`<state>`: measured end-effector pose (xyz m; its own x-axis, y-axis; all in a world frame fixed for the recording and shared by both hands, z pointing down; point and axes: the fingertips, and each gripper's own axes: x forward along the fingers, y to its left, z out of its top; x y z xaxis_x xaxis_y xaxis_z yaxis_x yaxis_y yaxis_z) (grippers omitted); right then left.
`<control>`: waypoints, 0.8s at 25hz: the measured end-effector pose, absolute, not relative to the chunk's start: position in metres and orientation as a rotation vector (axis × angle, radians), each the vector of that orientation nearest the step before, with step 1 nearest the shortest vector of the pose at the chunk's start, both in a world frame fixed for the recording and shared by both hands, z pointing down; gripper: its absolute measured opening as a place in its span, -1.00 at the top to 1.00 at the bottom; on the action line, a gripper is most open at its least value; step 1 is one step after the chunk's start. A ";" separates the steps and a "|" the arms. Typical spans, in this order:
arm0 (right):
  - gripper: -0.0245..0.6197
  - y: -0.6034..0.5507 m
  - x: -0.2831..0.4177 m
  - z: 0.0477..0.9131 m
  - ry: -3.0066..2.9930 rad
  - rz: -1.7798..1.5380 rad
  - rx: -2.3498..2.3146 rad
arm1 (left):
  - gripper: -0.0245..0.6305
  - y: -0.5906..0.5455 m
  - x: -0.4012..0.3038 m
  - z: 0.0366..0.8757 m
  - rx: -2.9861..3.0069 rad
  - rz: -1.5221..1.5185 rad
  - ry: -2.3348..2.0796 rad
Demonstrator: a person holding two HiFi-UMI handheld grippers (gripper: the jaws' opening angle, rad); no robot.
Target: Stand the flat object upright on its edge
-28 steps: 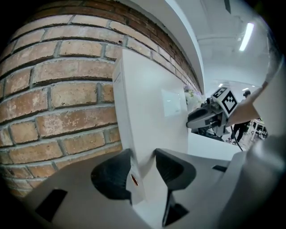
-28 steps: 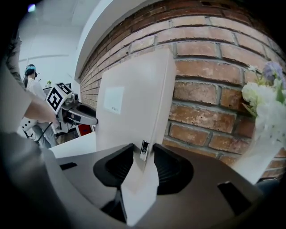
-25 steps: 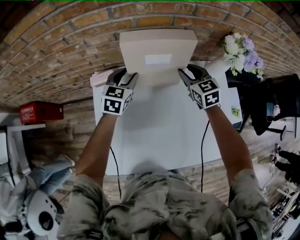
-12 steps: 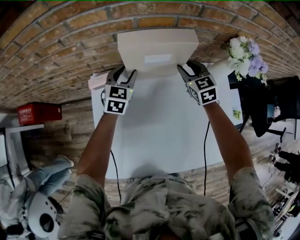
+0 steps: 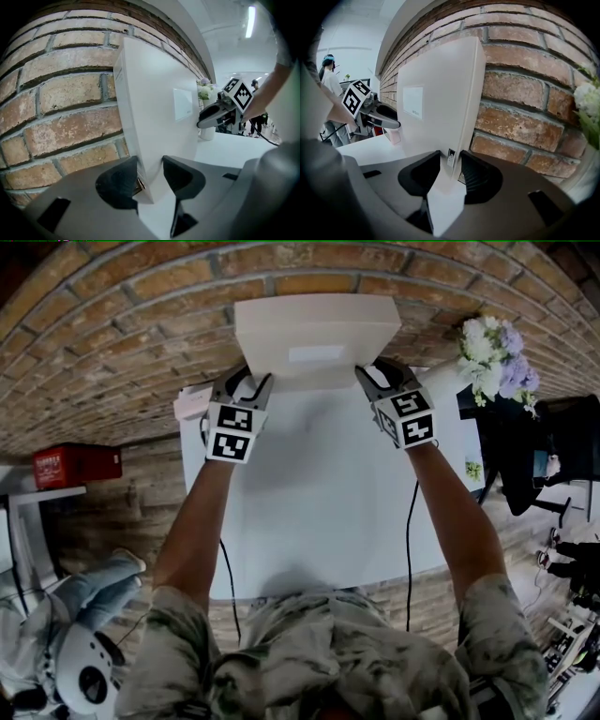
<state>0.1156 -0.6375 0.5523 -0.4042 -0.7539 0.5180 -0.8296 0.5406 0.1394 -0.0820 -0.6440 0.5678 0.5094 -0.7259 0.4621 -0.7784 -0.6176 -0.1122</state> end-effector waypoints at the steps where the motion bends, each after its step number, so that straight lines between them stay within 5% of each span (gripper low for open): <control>1: 0.43 -0.638 0.116 0.552 -2.249 0.191 1.279 | 0.35 -0.644 -0.082 0.568 2.633 0.724 -1.316; 20: 0.35 -0.609 0.130 0.544 -2.235 0.258 1.332 | 0.34 -0.618 -0.101 0.544 2.568 0.681 -1.425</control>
<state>0.1299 -0.6087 0.5445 -0.3808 -0.7622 0.5235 -0.8615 0.4981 0.0985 -0.1014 -0.6178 0.5437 0.4534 -0.7735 0.4428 -0.8305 -0.5470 -0.1052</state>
